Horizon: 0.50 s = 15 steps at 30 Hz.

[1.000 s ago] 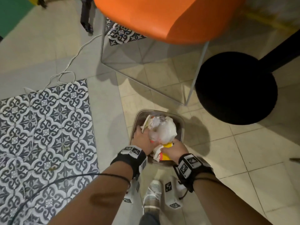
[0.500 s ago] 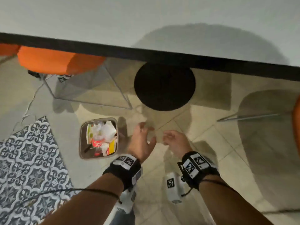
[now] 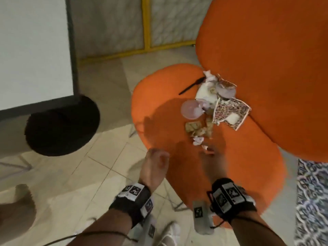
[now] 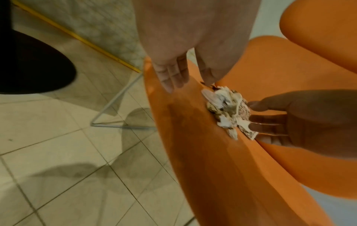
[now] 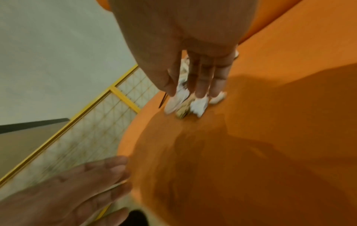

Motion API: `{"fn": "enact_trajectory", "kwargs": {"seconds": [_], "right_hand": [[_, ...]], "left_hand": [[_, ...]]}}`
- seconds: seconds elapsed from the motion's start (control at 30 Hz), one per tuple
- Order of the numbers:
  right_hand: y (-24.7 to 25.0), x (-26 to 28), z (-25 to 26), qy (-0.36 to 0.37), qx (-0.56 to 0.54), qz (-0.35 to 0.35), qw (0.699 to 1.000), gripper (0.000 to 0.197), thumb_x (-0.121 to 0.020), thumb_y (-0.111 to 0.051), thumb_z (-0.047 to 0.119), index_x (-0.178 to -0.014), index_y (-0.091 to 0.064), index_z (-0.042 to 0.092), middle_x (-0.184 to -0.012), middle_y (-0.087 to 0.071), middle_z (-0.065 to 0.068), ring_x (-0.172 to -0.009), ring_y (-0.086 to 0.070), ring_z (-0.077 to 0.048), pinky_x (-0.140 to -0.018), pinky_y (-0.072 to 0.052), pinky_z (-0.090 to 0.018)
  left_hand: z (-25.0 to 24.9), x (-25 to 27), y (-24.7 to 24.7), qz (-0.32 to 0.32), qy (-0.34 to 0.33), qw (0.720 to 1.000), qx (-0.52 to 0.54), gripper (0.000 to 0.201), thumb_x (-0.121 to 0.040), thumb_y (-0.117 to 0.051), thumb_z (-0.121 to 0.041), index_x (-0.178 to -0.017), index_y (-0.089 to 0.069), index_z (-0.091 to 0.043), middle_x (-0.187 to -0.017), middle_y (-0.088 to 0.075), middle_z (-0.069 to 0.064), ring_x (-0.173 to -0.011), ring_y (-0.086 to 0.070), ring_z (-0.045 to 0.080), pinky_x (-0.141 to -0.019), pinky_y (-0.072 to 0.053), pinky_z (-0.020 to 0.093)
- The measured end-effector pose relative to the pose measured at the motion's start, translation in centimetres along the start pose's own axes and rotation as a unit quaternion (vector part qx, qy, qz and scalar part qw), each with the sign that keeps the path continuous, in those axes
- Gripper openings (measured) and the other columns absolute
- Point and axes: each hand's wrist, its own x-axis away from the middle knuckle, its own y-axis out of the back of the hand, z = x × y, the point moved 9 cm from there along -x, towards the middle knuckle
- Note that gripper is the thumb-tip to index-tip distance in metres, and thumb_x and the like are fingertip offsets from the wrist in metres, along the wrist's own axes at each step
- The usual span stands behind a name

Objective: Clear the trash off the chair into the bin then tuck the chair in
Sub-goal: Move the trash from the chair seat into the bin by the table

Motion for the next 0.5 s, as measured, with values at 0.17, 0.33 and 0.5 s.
{"fn": "enact_trajectory", "kwargs": {"seconds": [0.17, 0.33, 0.5], "right_hand": [[2.6, -4.4, -1.9, -0.038, 0.111, 0.028, 0.993, 0.083, -0.076, -0.072, 0.046, -0.143, -0.028, 0.025, -0.14, -0.03, -0.014, -0.116, -0.05, -0.039, -0.085, -0.048, -0.043], [-1.6, -7.9, 0.0, 0.004, 0.228, 0.109, 0.968, 0.11, -0.065, -0.066, 0.069, -0.148, -0.005, 0.028, -0.144, -0.025, -0.015, -0.119, -0.049, -0.042, -0.09, -0.049, -0.048], [-4.2, -10.3, 0.7, 0.016, 0.28, 0.131, 0.951, 0.083, -0.08, -0.062, 0.055, -0.144, -0.017, 0.026, -0.146, -0.018, -0.016, -0.115, -0.052, -0.042, -0.088, -0.05, -0.043]], "left_hand": [[-4.8, -5.3, -3.6, 0.016, -0.048, 0.997, -0.065, 0.027, -0.084, -0.064, -0.012, -0.11, -0.063, -0.009, -0.114, -0.054, 0.012, -0.104, -0.056, 0.023, -0.095, -0.04, 0.022], [-6.9, -13.1, -4.0, -0.002, -0.038, 0.993, -0.111, 0.027, -0.083, -0.061, -0.016, -0.109, -0.063, -0.009, -0.113, -0.054, 0.016, -0.113, -0.048, 0.029, -0.097, -0.036, 0.027], [-8.3, -20.2, -7.1, 0.084, -0.034, 0.971, -0.22, 0.06, -0.075, -0.07, -0.042, -0.122, -0.052, -0.009, -0.125, -0.049, 0.016, -0.118, -0.043, 0.031, -0.102, -0.038, 0.041]]}}
